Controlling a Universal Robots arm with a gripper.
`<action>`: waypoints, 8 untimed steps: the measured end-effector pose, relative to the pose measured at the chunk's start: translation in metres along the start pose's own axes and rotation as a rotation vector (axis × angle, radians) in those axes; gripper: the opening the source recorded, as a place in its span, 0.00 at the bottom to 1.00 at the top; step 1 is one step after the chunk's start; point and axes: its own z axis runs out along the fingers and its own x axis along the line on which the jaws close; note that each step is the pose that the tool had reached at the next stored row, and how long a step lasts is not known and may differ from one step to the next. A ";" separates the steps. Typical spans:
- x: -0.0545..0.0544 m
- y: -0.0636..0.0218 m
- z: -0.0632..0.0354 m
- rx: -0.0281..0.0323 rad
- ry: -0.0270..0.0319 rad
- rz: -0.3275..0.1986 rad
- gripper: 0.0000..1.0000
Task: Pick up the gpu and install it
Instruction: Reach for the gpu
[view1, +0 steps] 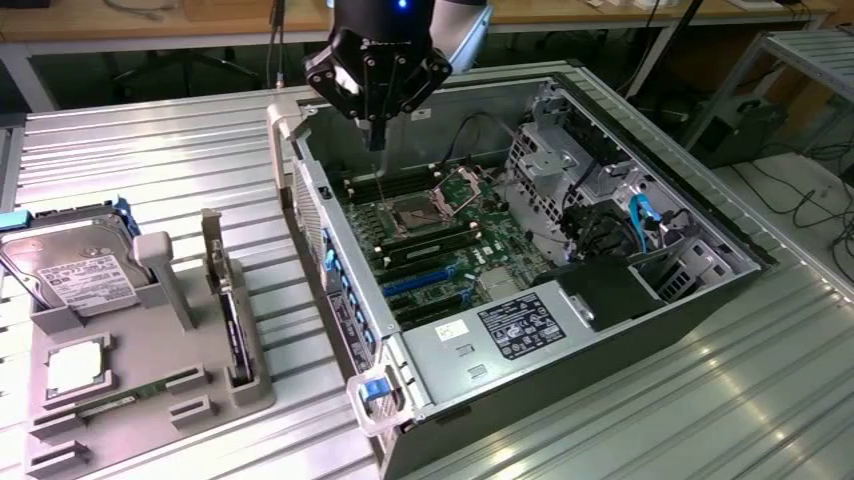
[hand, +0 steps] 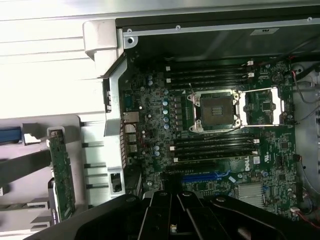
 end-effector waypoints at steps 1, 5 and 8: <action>0.001 -0.0001 0.0000 0.0000 0.0000 0.000 0.11; 0.003 -0.0004 -0.0001 0.0000 0.0000 0.000 0.11; 0.004 -0.0006 -0.0002 0.0001 0.0001 0.000 0.11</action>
